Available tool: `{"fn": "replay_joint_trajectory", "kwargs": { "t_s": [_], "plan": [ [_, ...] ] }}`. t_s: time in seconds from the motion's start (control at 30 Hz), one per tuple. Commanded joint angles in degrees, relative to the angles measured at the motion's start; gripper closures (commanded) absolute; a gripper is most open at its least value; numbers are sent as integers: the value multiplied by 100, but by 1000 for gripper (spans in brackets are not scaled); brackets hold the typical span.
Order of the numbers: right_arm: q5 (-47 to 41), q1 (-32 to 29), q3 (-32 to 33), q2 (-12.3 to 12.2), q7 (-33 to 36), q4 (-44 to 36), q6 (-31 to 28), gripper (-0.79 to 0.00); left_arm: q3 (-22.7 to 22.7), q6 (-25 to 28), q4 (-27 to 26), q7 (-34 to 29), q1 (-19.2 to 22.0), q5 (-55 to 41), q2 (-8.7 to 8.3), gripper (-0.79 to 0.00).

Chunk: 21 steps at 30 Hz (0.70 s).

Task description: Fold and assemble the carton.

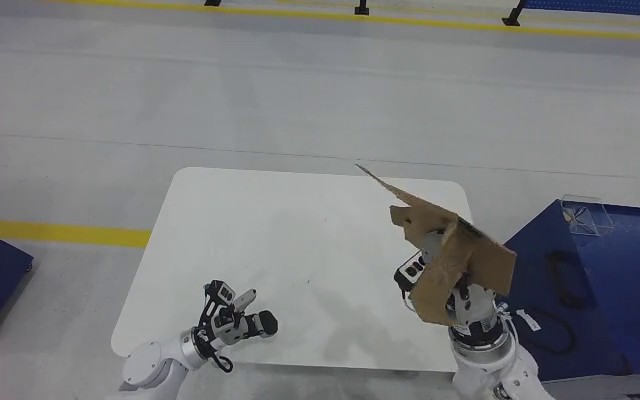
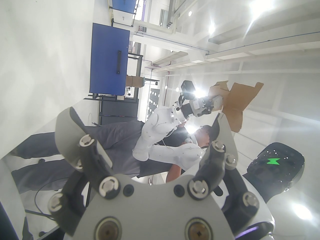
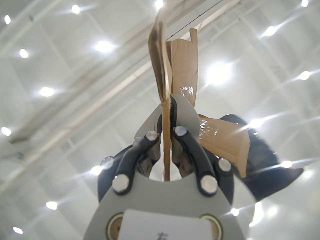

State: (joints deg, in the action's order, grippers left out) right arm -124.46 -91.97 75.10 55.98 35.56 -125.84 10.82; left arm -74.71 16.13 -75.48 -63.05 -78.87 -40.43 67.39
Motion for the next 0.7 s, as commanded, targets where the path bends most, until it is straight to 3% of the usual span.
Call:
{"fn": "replay_joint_trajectory", "kwargs": {
  "t_s": [0.0,0.23,0.4,0.53,0.67],
  "plan": [
    [-757,6,4,7,-206,159,672,0,0,0,0,0,0,0,0,-785],
    [-1939,303,-527,101,-1485,785,1215,0,0,0,0,0,0,0,0,-785],
    [-1796,623,-829,200,-1732,969,1075,0,0,0,0,0,0,0,0,-785],
    [-478,699,-562,227,-1422,781,328,0,0,0,0,0,0,0,0,-785],
    [1678,496,-92,223,-918,448,-1059,0,0,0,0,0,0,0,0,-785]
  ]
}}
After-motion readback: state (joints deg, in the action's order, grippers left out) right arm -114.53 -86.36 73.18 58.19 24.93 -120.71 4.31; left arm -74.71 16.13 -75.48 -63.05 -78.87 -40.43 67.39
